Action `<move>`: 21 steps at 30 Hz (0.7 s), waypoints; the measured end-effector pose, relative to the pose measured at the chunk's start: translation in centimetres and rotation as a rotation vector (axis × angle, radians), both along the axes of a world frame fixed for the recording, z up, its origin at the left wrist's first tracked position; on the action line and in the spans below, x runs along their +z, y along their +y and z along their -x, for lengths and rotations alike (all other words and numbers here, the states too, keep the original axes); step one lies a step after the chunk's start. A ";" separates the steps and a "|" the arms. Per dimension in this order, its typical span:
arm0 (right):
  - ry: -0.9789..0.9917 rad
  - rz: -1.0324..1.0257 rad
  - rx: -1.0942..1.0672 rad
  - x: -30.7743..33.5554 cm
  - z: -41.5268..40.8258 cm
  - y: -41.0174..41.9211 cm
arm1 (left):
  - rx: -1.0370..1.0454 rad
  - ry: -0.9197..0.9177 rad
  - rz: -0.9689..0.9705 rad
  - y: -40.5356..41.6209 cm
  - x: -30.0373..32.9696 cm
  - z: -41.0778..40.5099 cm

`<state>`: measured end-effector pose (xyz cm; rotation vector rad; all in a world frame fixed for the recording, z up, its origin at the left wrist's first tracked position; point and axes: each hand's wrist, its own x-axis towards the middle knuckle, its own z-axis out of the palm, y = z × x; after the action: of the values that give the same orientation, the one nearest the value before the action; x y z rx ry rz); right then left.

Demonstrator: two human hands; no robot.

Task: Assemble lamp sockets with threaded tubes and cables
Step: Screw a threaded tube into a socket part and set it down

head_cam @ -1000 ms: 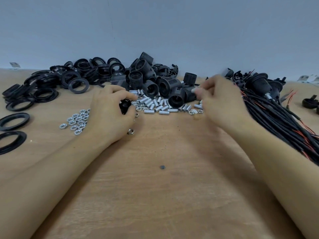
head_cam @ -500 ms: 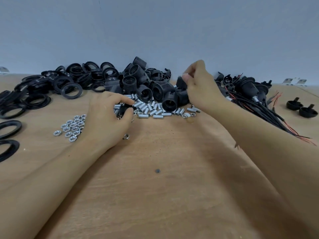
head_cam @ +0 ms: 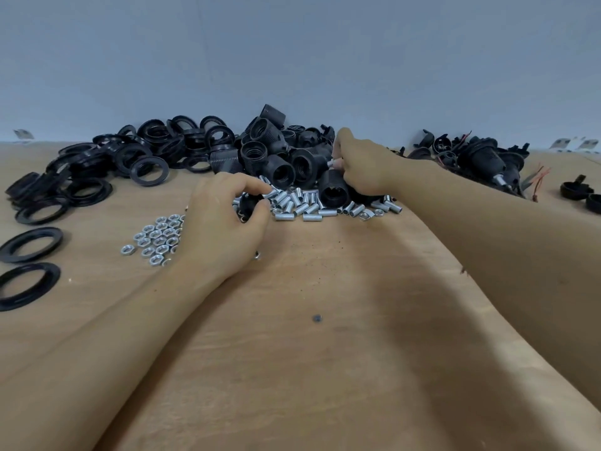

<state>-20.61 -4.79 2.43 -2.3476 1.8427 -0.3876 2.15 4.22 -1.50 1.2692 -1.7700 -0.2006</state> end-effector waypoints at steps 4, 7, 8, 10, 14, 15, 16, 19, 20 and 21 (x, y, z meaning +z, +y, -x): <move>-0.086 0.009 0.025 -0.1 0.0 0.2 | 0.014 0.050 -0.013 -0.1 0.1 -0.2; -0.323 0.102 -0.041 -0.4 -0.1 0.1 | 0.027 0.067 -0.029 -0.2 0.2 -0.3; -0.389 0.133 -0.073 -0.5 -0.2 0.2 | 0.032 0.070 -0.032 -0.2 0.2 -0.3; -0.553 0.244 -0.139 -0.6 -0.3 0.3 | 0.035 0.074 -0.030 -0.2 0.2 -0.3; -0.952 0.431 -0.274 0.9 0.0 0.7 | 0.024 0.075 -0.013 -0.2 0.3 -0.3; -1.049 0.430 -0.307 1.5 -0.1 1.0 | 0.012 0.079 -0.004 -0.2 0.3 -0.2; -1.157 0.405 -0.337 2.1 -0.2 1.4 | -0.008 0.087 0.012 -0.1 0.3 -0.1; -1.468 0.207 -0.398 3.3 -1.8 3.7 | -0.136 0.087 0.100 0.7 0.6 0.4; -1.542 0.121 -0.394 3.4 -2.6 4.7 | -0.195 0.069 0.130 1.0 0.6 0.5; -1.598 0.034 -0.373 3.3 -3.5 5.8 | -0.261 0.055 0.141 1.3 0.6 0.8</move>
<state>-17.14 0.98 5.77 -0.8386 1.2306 -1.6400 1.36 5.51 -0.88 0.9237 -1.8648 -0.2511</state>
